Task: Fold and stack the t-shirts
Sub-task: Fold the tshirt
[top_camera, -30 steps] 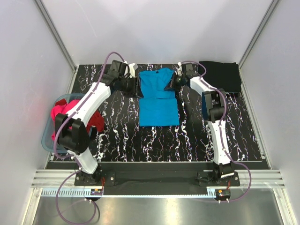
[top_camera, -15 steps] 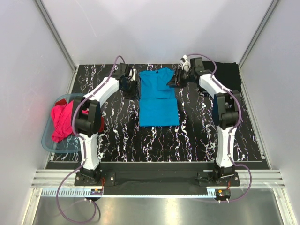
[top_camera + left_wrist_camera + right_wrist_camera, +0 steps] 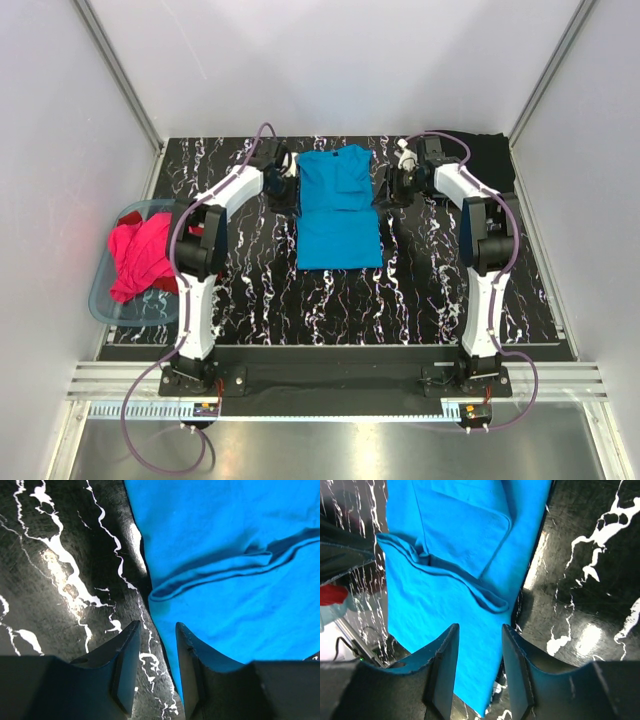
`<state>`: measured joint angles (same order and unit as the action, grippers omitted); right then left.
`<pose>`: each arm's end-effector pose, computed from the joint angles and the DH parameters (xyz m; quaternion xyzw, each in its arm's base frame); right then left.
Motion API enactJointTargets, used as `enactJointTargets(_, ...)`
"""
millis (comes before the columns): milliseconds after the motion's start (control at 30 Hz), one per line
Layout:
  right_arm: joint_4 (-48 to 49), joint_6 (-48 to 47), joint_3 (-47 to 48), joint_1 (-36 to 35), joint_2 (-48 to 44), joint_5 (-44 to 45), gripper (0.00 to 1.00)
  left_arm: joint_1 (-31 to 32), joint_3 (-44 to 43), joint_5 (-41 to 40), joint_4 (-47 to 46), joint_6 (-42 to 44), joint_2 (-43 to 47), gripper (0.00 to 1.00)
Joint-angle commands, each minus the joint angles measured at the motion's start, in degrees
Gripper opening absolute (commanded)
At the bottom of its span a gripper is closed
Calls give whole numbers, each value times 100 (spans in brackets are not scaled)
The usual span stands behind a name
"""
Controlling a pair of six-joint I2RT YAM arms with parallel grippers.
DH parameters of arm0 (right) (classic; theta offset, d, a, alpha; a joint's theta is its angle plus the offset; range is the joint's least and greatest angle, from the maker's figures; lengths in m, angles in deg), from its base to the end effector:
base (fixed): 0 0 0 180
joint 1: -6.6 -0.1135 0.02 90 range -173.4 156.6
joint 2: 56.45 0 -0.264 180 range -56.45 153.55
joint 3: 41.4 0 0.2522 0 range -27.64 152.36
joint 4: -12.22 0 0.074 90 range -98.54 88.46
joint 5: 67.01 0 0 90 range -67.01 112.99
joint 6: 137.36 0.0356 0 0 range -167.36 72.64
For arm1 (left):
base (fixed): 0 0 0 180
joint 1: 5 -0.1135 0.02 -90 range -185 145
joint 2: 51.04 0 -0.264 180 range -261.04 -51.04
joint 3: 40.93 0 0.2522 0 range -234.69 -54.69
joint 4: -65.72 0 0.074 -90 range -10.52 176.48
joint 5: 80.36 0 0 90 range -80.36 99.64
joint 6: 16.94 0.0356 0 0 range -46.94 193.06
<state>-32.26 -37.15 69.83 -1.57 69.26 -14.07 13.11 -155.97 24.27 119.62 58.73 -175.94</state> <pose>0.4633 0.0882 0.1771 -0.0688 0.9150 0.3428 0.2015 0.4415 -0.1539 0.1896 0.0607 0.9645 -0.1820 0.1815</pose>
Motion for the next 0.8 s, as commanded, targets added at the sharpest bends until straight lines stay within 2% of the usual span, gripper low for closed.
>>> enactJointTargets(0, -162, -380, 105, -19, 59, -196, 46, 8, -147, 119, -296, 114, -8, 39)
enactJointTargets(333, -162, -618, 70, -19, 287, -557, 46, 8, -103, 92, -384, 158, -78, 39)
enactJointTargets(767, -145, -670, 246, -19, 454, -399, 43, 8, -244, 312, -498, 264, -254, 38)
